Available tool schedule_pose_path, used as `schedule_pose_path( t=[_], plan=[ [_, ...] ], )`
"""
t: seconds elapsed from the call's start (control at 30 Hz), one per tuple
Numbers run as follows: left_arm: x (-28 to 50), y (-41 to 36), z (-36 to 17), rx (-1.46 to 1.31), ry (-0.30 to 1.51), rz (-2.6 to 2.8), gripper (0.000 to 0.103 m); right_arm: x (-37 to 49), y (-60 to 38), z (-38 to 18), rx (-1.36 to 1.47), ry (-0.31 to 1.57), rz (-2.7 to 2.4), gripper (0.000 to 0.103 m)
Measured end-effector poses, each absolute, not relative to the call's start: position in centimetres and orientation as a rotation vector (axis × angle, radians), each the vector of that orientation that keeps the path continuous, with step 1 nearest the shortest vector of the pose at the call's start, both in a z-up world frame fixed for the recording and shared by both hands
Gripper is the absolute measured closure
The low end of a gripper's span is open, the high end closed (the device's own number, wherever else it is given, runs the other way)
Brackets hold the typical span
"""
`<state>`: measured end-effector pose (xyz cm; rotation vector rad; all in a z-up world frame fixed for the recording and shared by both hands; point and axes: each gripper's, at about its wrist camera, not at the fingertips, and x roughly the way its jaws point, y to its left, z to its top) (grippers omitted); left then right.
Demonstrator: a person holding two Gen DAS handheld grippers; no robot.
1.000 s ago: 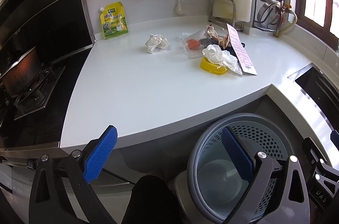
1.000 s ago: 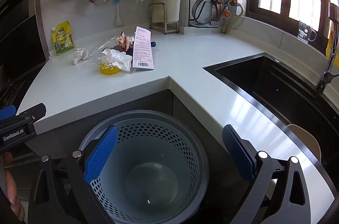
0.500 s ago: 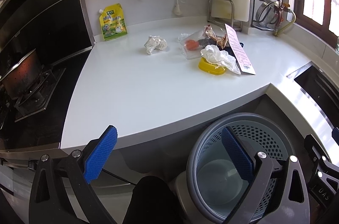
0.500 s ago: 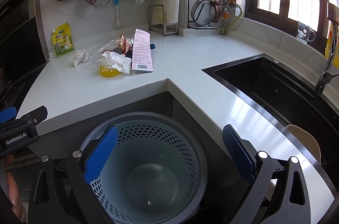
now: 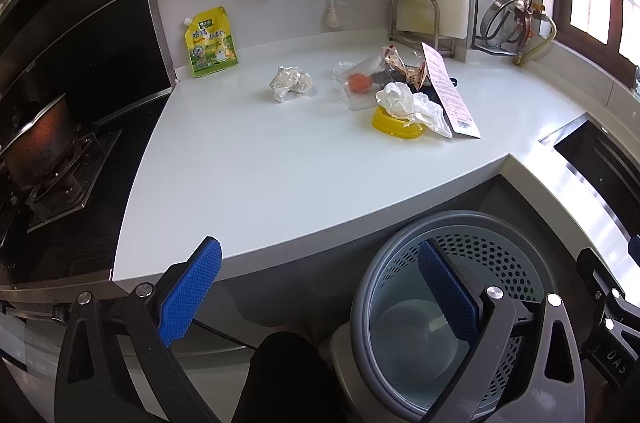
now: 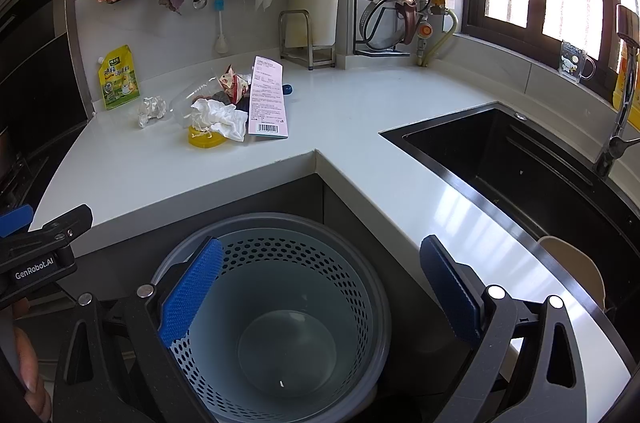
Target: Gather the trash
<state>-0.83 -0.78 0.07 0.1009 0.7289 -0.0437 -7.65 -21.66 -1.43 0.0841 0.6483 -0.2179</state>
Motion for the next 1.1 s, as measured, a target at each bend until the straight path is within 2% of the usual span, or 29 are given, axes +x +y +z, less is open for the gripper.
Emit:
schedule_pose_path(
  t=[1.1],
  plan=[
    [-0.80,-0.64,-0.54,0.102,0.737,-0.041,0.006,-7.60,-21.89,-1.58,0.090,0.655,-0.217,0.009]
  ],
)
